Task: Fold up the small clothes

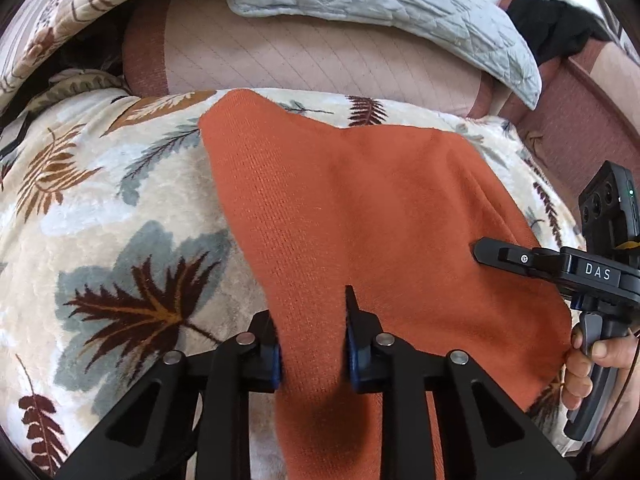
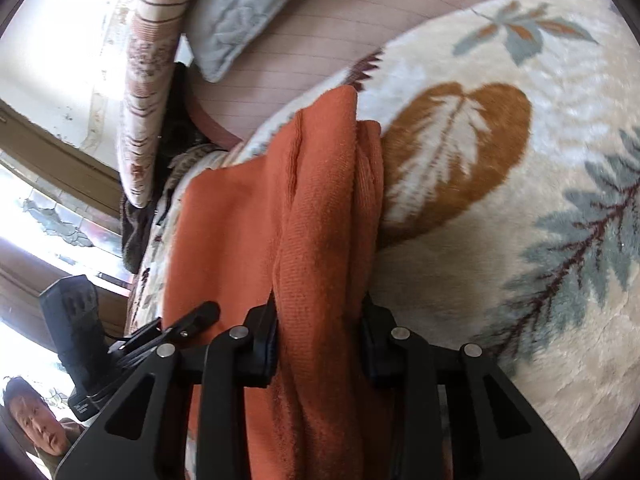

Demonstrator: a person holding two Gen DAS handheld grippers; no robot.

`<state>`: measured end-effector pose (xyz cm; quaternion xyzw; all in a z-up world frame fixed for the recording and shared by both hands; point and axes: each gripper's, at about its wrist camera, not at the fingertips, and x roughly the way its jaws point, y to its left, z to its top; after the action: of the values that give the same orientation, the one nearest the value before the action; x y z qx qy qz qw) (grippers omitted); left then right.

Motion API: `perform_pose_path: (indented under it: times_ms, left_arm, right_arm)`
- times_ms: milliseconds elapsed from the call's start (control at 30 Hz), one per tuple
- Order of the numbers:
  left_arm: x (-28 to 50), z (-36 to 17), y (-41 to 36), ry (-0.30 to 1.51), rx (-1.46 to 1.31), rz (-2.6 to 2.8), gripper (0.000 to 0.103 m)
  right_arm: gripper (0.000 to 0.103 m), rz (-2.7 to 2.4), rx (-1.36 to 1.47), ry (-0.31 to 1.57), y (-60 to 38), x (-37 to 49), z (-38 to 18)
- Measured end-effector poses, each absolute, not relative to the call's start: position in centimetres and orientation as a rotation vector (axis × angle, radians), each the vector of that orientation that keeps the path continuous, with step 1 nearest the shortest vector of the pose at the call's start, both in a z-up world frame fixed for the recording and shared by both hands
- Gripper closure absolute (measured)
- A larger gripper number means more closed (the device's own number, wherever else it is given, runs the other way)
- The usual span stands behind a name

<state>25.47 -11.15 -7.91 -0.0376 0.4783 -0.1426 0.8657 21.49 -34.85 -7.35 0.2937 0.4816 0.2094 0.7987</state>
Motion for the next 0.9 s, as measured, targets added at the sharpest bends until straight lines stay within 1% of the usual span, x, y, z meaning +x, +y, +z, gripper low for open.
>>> perform_pose_path:
  times_ms: [233, 300, 367, 500, 600, 700, 733, 767, 833, 900]
  left_arm:
    - [24.0, -5.0, -8.9, 0.965, -0.067, -0.263, 0.081]
    - [24.0, -4.0, -7.6, 0.954, -0.067, -0.242, 0.081]
    - [23.8, -3.3, -6.3, 0.946, -0.068, -0.225, 0.081]
    - [23.5, -3.0, -4.0, 0.951, -0.068, -0.194, 0.081]
    - [23.5, -3.8, -2.9, 0.981, -0.050, -0.178, 0.081]
    - [23.8, -5.4, -1.9, 1.027, -0.060, -0.164, 0.081]
    - [23.9, -6.1, -1.4, 1.044, -0.072, -0.162, 0.081]
    - [23.9, -6.5, -1.1, 1.050, -0.083, -0.162, 0.080]
    - [23.9, -7.1, -0.9, 1.056, -0.101, -0.167, 0.080]
    - [23.9, -7.6, -0.5, 1.058, -0.104, -0.174, 0.078]
  right_arm:
    - [0.070, 0.508, 0.604, 1.026, -31.9, 20.8, -5.8]
    - [0.073, 0.529, 0.599, 1.018, -30.9, 20.5, -5.4]
    - [0.079, 0.545, 0.593, 1.005, -30.1, 20.4, -5.0]
    - [0.081, 0.581, 0.554, 0.981, -27.7, 20.0, -3.9]
    - [0.081, 0.584, 0.493, 1.000, -25.9, 19.8, -3.9]
    - [0.072, 0.508, 0.408, 1.040, -25.4, 19.9, -4.8]
    - [0.057, 0.481, 0.398, 1.065, -25.6, 20.0, -5.3]
    - [0.047, 0.451, 0.397, 1.097, -26.1, 20.1, -6.1]
    - [0.044, 0.451, 0.425, 1.139, -27.0, 20.2, -7.3]
    - [0.043, 0.488, 0.482, 1.166, -27.5, 20.5, -8.3]
